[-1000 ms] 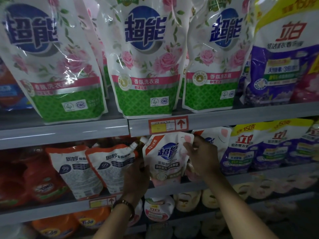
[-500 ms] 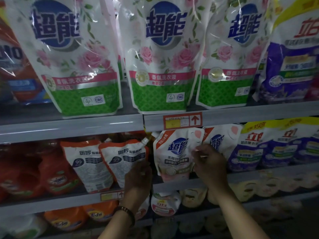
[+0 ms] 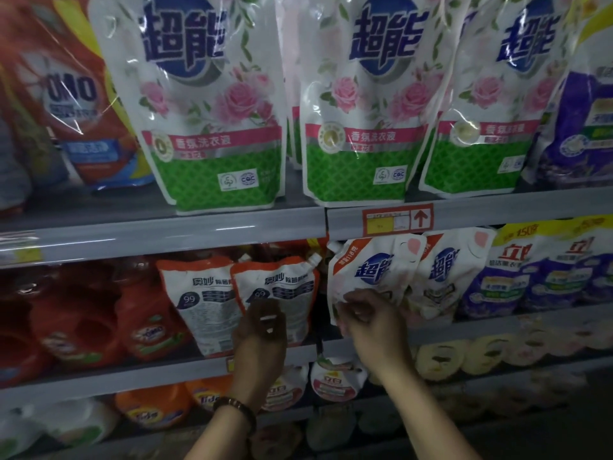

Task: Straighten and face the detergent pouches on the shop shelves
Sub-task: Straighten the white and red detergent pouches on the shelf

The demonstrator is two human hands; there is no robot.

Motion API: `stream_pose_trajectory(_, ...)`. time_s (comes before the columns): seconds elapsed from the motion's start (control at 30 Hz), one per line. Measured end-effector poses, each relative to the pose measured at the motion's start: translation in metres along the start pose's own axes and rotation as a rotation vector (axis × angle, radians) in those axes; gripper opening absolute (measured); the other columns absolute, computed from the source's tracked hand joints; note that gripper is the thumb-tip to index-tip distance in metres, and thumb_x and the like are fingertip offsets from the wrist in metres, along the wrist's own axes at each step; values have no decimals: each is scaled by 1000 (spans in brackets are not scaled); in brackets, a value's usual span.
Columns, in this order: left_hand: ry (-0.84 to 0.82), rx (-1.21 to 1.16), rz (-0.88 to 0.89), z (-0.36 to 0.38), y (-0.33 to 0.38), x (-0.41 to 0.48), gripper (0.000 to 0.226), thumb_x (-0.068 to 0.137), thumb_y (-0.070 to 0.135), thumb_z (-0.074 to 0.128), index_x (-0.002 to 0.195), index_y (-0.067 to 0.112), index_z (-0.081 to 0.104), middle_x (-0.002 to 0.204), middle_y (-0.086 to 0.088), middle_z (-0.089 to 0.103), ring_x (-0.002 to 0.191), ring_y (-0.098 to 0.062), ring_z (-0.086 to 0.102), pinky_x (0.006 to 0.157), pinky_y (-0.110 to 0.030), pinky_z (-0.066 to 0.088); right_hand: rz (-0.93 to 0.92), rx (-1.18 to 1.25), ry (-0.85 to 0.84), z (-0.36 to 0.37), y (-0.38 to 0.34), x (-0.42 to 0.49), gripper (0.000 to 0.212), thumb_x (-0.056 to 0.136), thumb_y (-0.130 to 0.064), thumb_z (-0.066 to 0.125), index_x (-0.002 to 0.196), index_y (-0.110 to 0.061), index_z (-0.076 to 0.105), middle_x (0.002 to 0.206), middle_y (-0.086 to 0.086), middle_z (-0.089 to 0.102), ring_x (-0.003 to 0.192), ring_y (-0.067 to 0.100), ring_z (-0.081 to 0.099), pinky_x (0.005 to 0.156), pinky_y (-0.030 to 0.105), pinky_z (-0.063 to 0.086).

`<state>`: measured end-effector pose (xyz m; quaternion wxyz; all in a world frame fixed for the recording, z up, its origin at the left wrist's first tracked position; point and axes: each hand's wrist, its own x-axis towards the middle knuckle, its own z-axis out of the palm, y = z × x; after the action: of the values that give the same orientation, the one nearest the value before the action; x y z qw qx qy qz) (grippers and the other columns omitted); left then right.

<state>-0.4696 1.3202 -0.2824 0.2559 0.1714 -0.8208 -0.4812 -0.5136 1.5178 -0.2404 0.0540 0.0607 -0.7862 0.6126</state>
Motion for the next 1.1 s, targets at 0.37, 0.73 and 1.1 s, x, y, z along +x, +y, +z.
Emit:
stream_pose_trajectory(0.37, 87, -231, -170, -21, 7, 1, 70, 96, 20, 77, 156, 24, 39, 153, 0, 48, 134, -21, 55, 107, -41, 52, 63, 56, -163, 37, 3, -15, 21, 91, -13, 83, 101, -26, 70, 102, -14, 76, 95, -5, 71, 80, 15, 56)
stream_pose_trajectory(0.73, 85, -202, -163, -17, -3, 4, 64, 94, 20, 79, 148, 25, 46, 144, 2, 51, 124, -15, 57, 92, -26, 53, 83, 115, -309, 49, 8, -7, 42, 92, -21, 82, 122, -44, 62, 126, -20, 70, 116, 0, 68, 95, 30, 61)
stream_pose_trajectory(1.1, 115, 33, -144, -18, -3, 15, 56, 93, 24, 81, 143, 19, 57, 126, 3, 57, 112, -15, 59, 91, -30, 50, 66, 73, -420, 50, -11, -9, 50, 95, -23, 79, 110, -63, 53, 106, -60, 54, 110, -16, 56, 91, 17, 52)
